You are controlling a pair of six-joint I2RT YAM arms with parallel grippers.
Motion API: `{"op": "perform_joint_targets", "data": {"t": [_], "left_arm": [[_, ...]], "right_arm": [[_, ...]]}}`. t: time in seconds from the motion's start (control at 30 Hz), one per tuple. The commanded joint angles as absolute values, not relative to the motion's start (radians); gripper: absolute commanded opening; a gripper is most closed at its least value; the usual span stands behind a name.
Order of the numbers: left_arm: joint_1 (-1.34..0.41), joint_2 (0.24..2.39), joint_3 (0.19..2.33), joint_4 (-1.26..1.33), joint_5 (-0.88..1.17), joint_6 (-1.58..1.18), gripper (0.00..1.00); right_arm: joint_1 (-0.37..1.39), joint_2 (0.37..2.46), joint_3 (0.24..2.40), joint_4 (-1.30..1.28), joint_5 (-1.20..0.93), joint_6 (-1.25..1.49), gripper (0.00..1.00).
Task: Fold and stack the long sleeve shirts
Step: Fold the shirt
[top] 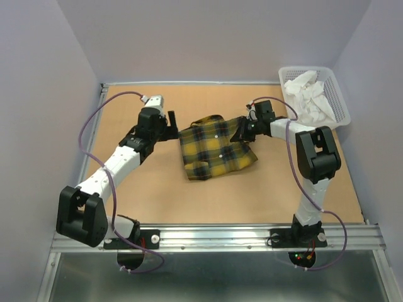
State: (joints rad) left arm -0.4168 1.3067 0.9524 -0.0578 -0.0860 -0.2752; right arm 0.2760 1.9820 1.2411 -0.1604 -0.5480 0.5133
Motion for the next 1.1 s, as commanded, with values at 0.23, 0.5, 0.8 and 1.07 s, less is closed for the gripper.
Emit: {"op": "perform_joint_targets", "data": {"t": [0.23,0.5,0.8,1.07], "left_arm": [[-0.250,1.279,0.802,-0.080,-0.152,-0.318,0.91],[-0.250,1.272,0.793,-0.069,-0.193,-0.341,0.90],[-0.250,1.272,0.798,-0.066,-0.187,-0.347,0.90],[-0.250,1.259,0.804,-0.069,-0.195,-0.344,0.90]], "right_arm": [[0.199,1.947,1.836,-0.816,-0.007,-0.030,0.02],[0.221,1.959,2.224,-0.925,0.441,-0.216,0.01],[0.455,2.019,2.192,-0.822,0.939,-0.515,0.00],[0.642,2.261,1.942,-0.827,1.023,-0.384,0.01]]}}
